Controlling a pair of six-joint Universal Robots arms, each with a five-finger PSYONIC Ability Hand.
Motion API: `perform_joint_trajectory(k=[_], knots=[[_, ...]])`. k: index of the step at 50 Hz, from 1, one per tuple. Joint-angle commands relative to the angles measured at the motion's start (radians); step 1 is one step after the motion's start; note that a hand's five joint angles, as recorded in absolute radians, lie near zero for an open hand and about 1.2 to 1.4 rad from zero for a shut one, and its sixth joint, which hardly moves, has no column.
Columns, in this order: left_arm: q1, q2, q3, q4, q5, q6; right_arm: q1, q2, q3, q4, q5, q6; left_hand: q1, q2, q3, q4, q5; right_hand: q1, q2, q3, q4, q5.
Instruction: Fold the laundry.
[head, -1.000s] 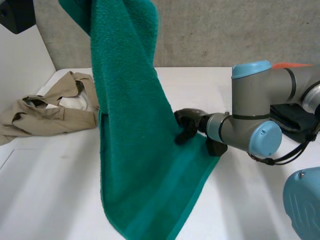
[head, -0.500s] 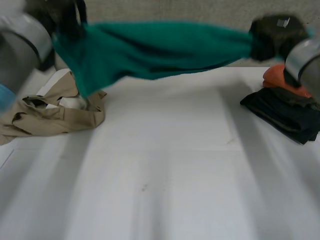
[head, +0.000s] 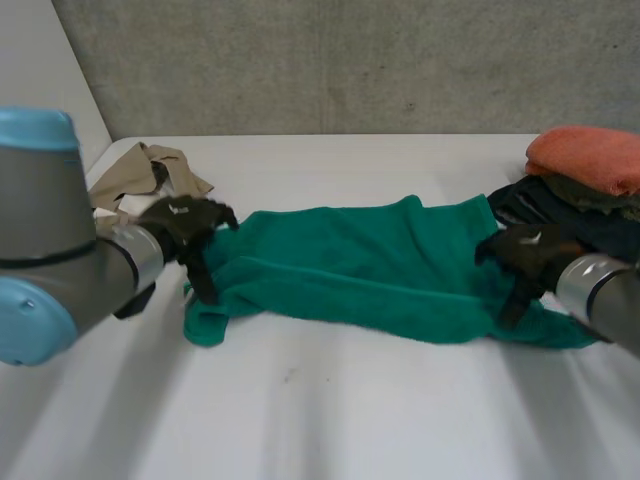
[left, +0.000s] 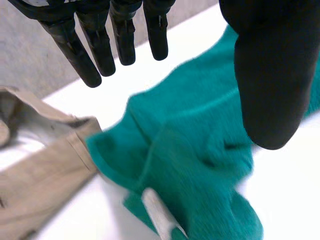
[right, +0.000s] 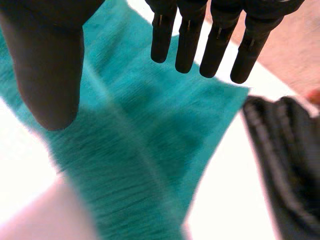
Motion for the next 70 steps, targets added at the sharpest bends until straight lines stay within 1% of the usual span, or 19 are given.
perform_joint_trajectory(k=[1, 5, 12, 17, 21, 26, 28, 29, 31, 32, 33, 39, 43, 46, 48, 51, 57, 61, 70], knots=[[0.042, -0.004, 0.151, -0.024, 0.025, -0.001, -0.047, -0.031, -0.119, 0.068, -0.028, -0.013, -0.016, -0.01, -0.012, -0.005, 0.002, 0.008, 0.005, 0.0, 0.02, 0.042], [0.05, -0.097, 0.255, -0.077, 0.016, 0.004, -0.069, 0.04, -0.212, 0.183, -0.042, -0.076, 0.028, 0.034, 0.032, 0.039, 0.046, 0.058, 0.055, 0.049, 0.07, 0.091], [0.053, -0.232, 0.375, -0.189, 0.002, 0.03, -0.095, 0.129, -0.291, 0.317, -0.021, -0.143, 0.104, 0.11, 0.108, 0.115, 0.123, 0.108, 0.105, 0.099, 0.12, 0.141], [0.063, -0.315, 0.441, -0.203, 0.012, 0.082, -0.109, 0.169, -0.281, 0.343, 0.031, -0.088, 0.11, 0.116, 0.114, 0.121, 0.128, 0.111, 0.108, 0.102, 0.123, 0.144], [0.065, -0.329, 0.438, -0.214, 0.025, 0.096, -0.116, 0.179, -0.252, 0.346, 0.028, -0.013, 0.207, 0.213, 0.211, 0.218, 0.225, 0.105, 0.102, 0.096, 0.117, 0.139], [0.059, -0.312, 0.395, -0.218, 0.048, 0.097, -0.118, 0.183, -0.219, 0.346, 0.016, 0.05, 0.213, 0.219, 0.217, 0.224, 0.231, 0.102, 0.099, 0.094, 0.114, 0.136], [0.056, -0.303, 0.373, -0.218, 0.054, 0.1, -0.118, 0.18, -0.205, 0.344, 0.011, 0.071, 0.213, 0.219, 0.217, 0.224, 0.231, 0.181, 0.178, 0.172, 0.193, 0.214], [0.051, -0.3, 0.361, -0.217, 0.058, 0.1, -0.116, 0.176, -0.193, 0.34, 0.011, 0.082, 0.21, 0.216, 0.214, 0.221, 0.228, 0.37, 0.367, 0.362, 0.382, 0.404], [0.05, -0.3, 0.35, -0.217, 0.056, 0.1, -0.113, 0.172, -0.182, 0.338, 0.008, 0.091, 0.21, 0.216, 0.214, 0.221, 0.228, 0.539, 0.535, 0.53, 0.55, 0.572], [0.048, -0.303, 0.343, -0.218, 0.059, 0.102, -0.112, 0.164, -0.169, 0.335, 0.005, 0.097, 0.21, 0.216, 0.214, 0.221, 0.228, 0.894, 0.891, 0.886, 0.906, 0.928], [0.047, -0.303, 0.34, -0.217, 0.059, 0.102, -0.112, 0.16, -0.16, 0.331, 0.005, 0.101, 0.21, 0.216, 0.214, 0.221, 0.228, 0.942, 0.938, 0.933, 0.953, 0.975], [0.042, -0.329, 0.338, -0.209, 0.061, 0.119, -0.112, 0.077, -0.077, 0.26, -0.013, 0.093, 0.213, 0.219, 0.217, 0.224, 0.231, 0.942, 0.939, 0.934, 0.954, 0.976], [0.039, -0.345, 0.341, -0.215, 0.074, 0.13, -0.121, -0.003, 0.001, 0.204, -0.047, 0.027, 0.298, 0.304, 0.302, 0.309, 0.316, 0.942, 0.939, 0.934, 0.954, 0.976], [0.033, -0.345, 0.338, -0.218, 0.084, 0.134, -0.129, -0.024, 0.027, 0.18, -0.051, -0.025, 0.304, 0.31, 0.308, 0.315, 0.322, 0.942, 0.939, 0.934, 0.954, 0.976], [0.024, -0.346, 0.336, -0.217, 0.085, 0.134, -0.133, -0.035, 0.039, 0.17, -0.055, -0.07, 0.368, 0.374, 0.372, 0.379, 0.386, 0.942, 0.939, 0.934, 0.954, 0.976], [0.021, -0.358, 0.344, -0.214, 0.071, 0.137, -0.135, -0.028, 0.038, 0.165, -0.053, -0.103, 0.401, 0.407, 0.405, 0.412, 0.419, 0.942, 0.939, 0.934, 0.954, 0.976], [0.024, -0.386, 0.387, -0.215, 0.024, 0.156, -0.132, 0.006, 0.016, 0.167, -0.05, -0.11, 0.339, 0.346, 0.343, 0.35, 0.358, 0.942, 0.939, 0.934, 0.954, 0.976], [0.03, -0.384, 0.406, -0.214, 0.009, 0.156, -0.13, 0.009, 0.007, 0.167, -0.051, -0.107, 0.143, 0.149, 0.147, 0.154, 0.161, 0.942, 0.939, 0.934, 0.954, 0.976], [0.043, -0.348, 0.392, -0.165, 0.004, 0.14, -0.133, 0.006, -0.002, 0.159, -0.056, -0.108, 0.101, 0.108, 0.105, 0.112, 0.12, 0.942, 0.939, 0.934, 0.954, 0.976]])
